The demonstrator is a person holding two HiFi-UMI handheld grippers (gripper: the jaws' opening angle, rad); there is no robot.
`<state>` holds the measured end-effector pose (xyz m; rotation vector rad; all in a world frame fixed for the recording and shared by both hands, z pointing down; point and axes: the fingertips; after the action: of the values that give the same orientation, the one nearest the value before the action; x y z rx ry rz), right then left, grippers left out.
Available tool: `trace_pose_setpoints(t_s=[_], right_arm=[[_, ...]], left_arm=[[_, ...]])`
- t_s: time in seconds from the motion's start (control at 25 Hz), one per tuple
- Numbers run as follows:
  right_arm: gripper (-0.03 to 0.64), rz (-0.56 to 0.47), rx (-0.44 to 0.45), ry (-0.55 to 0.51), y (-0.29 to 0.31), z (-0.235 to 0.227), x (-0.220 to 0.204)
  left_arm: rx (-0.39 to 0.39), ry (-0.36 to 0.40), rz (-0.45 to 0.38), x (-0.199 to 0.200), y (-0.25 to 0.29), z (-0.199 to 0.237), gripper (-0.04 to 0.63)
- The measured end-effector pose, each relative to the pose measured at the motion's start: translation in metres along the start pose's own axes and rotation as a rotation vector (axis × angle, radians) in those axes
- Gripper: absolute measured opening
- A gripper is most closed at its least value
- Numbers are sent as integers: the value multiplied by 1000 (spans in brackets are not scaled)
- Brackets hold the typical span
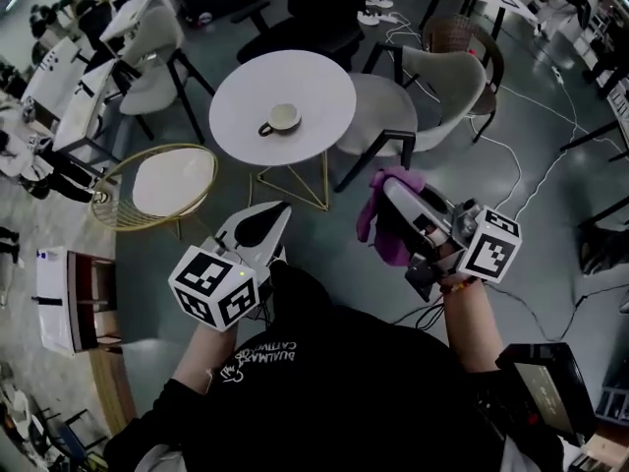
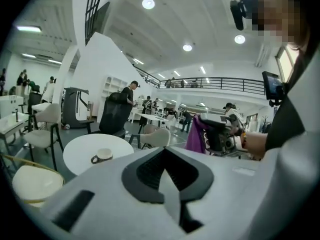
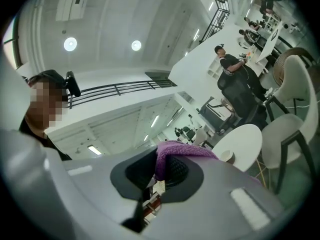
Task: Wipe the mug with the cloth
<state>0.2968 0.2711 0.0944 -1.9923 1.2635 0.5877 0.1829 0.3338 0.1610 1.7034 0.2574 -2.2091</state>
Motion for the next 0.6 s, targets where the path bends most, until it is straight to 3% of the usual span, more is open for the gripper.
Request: trace_pose_setpoints(t_s=[0.24, 0.6], right_arm=[[17, 46, 0, -55, -5, -2, -6], [17, 71, 27, -119, -1, 4, -5]], left_arm=[[87, -24, 14, -7, -22, -1, 3], [144, -30, -9, -1, -38, 1, 3]])
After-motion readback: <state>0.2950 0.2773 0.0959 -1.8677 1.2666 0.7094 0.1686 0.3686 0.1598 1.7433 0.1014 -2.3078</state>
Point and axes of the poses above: the fingertips, and each gripper's own axes: y forward along the fingers, z to its left, x out of its top, and after that the axes turned 12 degrees about -z, right-handed
